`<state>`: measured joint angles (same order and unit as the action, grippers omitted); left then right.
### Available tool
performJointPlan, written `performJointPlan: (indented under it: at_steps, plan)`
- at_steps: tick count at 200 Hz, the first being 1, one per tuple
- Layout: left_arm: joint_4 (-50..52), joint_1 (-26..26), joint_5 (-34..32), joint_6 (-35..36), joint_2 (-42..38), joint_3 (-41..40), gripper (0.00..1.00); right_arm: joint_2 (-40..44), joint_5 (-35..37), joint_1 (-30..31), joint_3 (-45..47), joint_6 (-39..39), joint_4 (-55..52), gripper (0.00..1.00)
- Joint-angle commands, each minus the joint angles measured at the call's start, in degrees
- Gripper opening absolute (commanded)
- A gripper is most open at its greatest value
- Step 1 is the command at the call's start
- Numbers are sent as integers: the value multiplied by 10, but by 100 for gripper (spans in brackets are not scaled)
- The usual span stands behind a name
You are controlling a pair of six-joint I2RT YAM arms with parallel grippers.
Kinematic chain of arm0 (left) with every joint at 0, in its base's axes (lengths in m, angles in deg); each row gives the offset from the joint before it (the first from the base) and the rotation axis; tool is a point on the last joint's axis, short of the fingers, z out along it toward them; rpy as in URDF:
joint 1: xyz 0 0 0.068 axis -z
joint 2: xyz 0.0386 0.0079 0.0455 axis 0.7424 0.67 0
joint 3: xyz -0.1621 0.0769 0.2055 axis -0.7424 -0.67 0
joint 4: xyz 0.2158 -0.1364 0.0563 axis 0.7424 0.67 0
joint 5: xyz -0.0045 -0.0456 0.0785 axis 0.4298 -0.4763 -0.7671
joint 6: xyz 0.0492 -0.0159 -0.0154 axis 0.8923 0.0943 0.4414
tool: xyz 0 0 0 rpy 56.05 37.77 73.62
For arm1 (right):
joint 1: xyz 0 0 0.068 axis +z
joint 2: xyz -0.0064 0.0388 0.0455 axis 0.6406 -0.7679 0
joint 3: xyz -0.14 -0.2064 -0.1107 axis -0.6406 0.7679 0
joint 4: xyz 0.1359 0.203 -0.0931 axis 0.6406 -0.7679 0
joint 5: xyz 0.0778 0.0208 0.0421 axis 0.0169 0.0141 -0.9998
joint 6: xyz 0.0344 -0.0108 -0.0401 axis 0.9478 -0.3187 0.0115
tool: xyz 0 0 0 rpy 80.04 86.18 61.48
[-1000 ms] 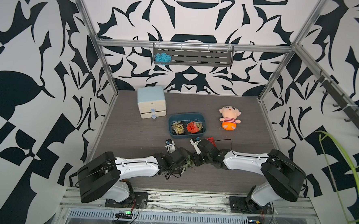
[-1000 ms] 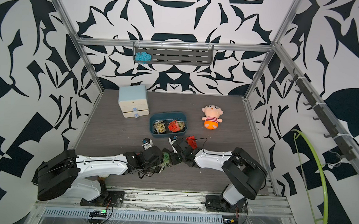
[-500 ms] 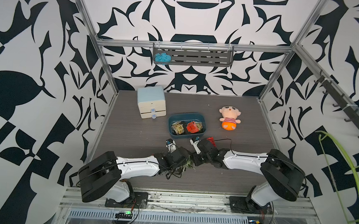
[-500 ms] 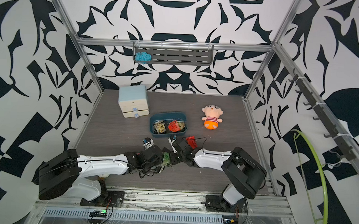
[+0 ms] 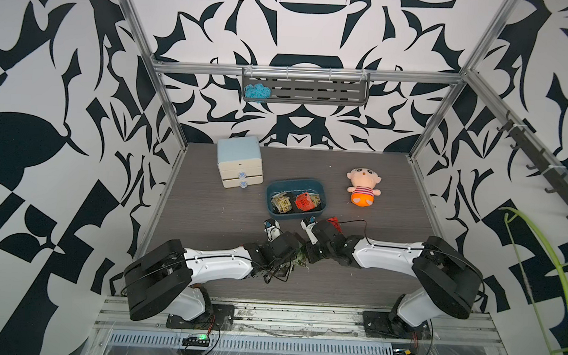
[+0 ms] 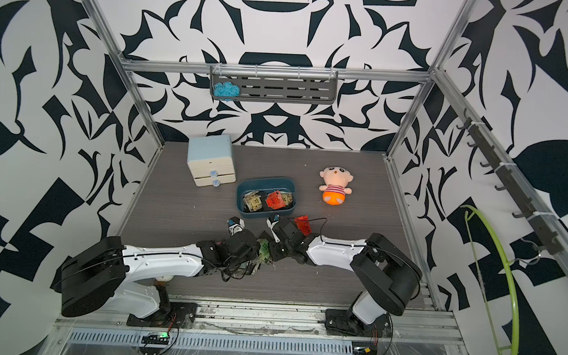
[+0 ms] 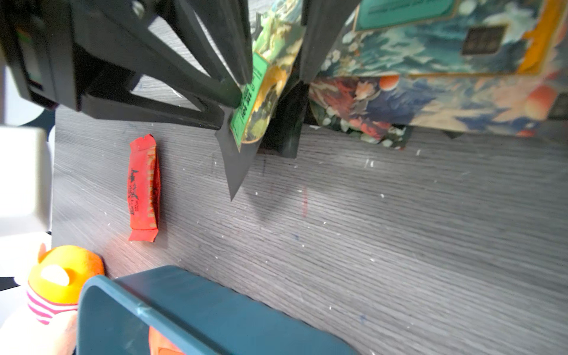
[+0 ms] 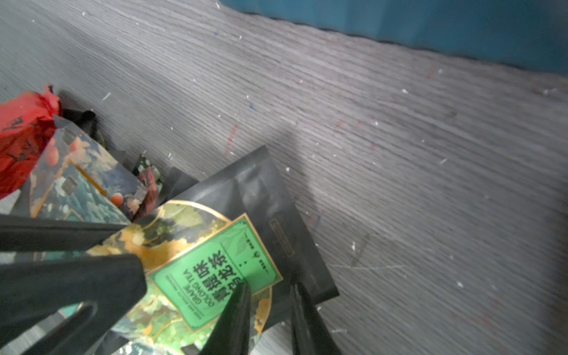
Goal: Put the tea bags into the storage box
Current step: Pick up the tea bag from the center of the board.
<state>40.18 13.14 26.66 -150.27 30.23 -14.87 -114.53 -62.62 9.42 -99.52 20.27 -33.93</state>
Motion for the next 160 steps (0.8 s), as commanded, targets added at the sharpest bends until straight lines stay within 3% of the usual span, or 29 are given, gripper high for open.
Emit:
performJointPlan:
  at_steps: [1, 37, 78, 99, 123, 160]
  plan:
    - [-10, -3, 7, 4, 15, 15, 31, 3, 7, 1, -18, -3, 1, 27]
    - [-17, -3, 17, 8, 37, 27, 28, 1, 9, 1, -20, -2, 0, 27]
    - [-5, -3, 14, 13, 37, 32, 13, 3, 10, 1, -19, -3, -1, 27]
    - [-6, -3, 14, 11, 24, 26, 0, 11, 18, 1, -15, -2, 1, 28]
    - [9, -3, 11, 13, 2, 25, 0, 42, 40, 1, 2, -2, 12, 28]
    - [31, -3, 7, 19, -38, 25, 0, 147, 138, 1, 64, 9, 38, 29]
